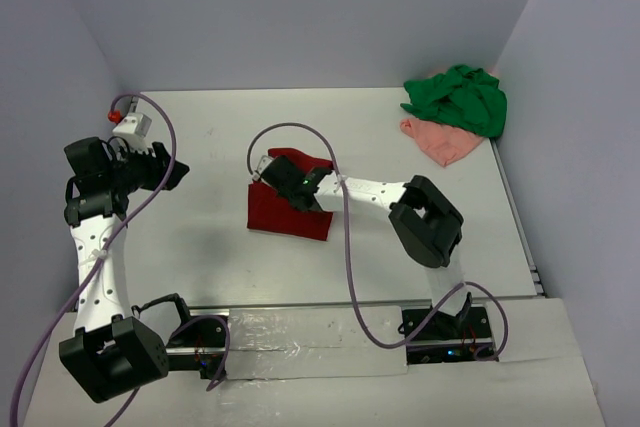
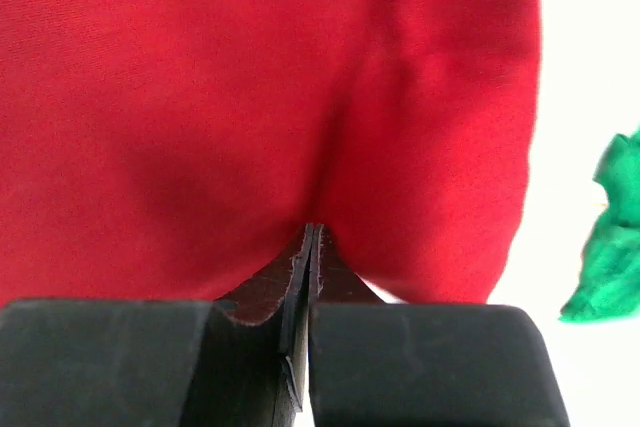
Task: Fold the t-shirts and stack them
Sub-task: Fold the tshirt
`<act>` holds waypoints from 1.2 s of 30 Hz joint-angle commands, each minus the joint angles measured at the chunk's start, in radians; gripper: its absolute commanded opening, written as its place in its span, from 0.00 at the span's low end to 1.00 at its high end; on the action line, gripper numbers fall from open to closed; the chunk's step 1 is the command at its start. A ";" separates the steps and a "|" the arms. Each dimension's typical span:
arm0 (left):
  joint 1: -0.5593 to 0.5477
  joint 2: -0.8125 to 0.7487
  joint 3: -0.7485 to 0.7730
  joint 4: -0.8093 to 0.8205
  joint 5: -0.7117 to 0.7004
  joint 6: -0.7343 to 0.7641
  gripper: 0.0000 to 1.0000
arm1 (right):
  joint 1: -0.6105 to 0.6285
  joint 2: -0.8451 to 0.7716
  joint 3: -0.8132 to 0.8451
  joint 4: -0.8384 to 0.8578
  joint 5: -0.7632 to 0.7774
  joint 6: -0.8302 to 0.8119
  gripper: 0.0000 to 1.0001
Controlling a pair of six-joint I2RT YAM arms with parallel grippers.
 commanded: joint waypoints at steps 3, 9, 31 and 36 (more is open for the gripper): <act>0.007 -0.018 -0.005 0.053 0.043 0.008 0.58 | -0.095 0.077 -0.080 0.411 0.356 -0.157 0.00; 0.009 -0.024 -0.014 0.059 0.058 0.013 0.58 | -0.203 0.138 -0.146 0.741 0.457 -0.369 0.00; 0.007 -0.059 -0.031 0.067 0.144 0.020 0.58 | -0.258 -0.317 -0.246 0.781 0.113 -0.092 0.00; 0.006 -0.081 -0.054 0.107 0.272 0.014 0.58 | -0.257 -0.507 -0.200 0.530 -0.090 0.023 0.21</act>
